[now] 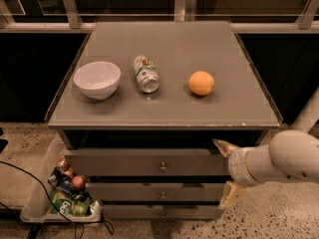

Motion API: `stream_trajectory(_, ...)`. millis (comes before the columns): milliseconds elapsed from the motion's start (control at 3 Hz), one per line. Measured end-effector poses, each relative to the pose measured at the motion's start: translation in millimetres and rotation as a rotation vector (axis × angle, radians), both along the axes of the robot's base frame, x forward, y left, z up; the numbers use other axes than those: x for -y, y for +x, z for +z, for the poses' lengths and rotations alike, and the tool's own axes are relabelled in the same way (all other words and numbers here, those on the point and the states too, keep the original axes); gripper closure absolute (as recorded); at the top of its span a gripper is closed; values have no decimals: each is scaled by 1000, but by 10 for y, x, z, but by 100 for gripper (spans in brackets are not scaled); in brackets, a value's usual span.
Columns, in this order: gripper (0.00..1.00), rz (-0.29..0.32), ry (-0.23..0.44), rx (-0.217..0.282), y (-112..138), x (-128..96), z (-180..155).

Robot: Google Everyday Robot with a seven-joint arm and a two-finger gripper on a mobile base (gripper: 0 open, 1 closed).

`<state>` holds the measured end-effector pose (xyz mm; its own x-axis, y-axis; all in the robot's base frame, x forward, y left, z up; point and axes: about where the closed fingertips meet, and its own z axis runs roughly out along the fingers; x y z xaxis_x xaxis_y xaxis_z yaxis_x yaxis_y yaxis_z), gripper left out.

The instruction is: Open top drawer

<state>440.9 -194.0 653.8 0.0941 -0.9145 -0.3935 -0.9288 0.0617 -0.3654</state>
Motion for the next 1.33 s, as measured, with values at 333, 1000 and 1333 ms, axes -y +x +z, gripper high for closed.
stream_trajectory(333, 0, 3, 0, 33, 174, -10, 15)
stream_trajectory(1000, 0, -1, 7, 73, 405, -6, 24)
stream_trajectory(1333, 0, -6, 18, 68, 426, 1, -71)
